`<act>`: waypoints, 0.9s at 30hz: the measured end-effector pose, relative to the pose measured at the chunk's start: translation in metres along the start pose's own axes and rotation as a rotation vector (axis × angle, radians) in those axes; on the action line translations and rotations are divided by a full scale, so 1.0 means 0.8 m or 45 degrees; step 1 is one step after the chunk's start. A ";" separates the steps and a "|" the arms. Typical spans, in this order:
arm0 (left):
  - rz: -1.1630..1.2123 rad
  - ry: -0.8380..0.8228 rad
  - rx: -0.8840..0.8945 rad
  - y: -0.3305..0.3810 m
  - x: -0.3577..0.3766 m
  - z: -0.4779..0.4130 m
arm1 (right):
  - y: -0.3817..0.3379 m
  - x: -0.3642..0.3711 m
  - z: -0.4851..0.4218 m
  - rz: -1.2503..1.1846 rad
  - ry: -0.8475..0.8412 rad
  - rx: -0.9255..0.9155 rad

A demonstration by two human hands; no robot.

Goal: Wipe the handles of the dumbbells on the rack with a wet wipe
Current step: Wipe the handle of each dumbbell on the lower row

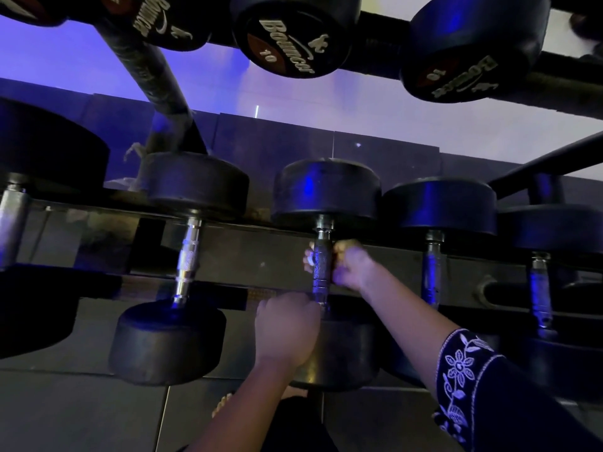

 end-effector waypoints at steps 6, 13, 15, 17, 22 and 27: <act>0.018 -0.006 0.007 -0.001 0.000 0.000 | 0.026 -0.019 0.020 0.227 -0.020 0.112; -0.007 -0.022 -0.007 -0.005 0.000 0.000 | -0.008 0.002 0.011 0.148 -0.006 0.038; -0.008 -0.019 -0.008 -0.004 0.000 -0.001 | 0.016 -0.012 0.019 0.242 -0.022 0.136; -0.009 -0.019 -0.017 -0.003 0.000 -0.001 | 0.030 -0.024 0.027 0.319 -0.014 0.151; -0.014 -0.041 -0.049 0.000 0.000 -0.002 | -0.015 -0.010 0.012 0.060 -0.046 -0.087; -0.016 -0.030 -0.038 0.000 0.000 -0.001 | 0.011 -0.014 0.017 0.151 -0.071 0.002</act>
Point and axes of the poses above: each hand's wrist, its own z-axis away from the middle knuckle, its own x-axis out of the palm, y = z × x, the point moved 1 cm from there along -z, towards the middle knuckle, and after that the axes turned 5 degrees about z, right-handed, at the moved point
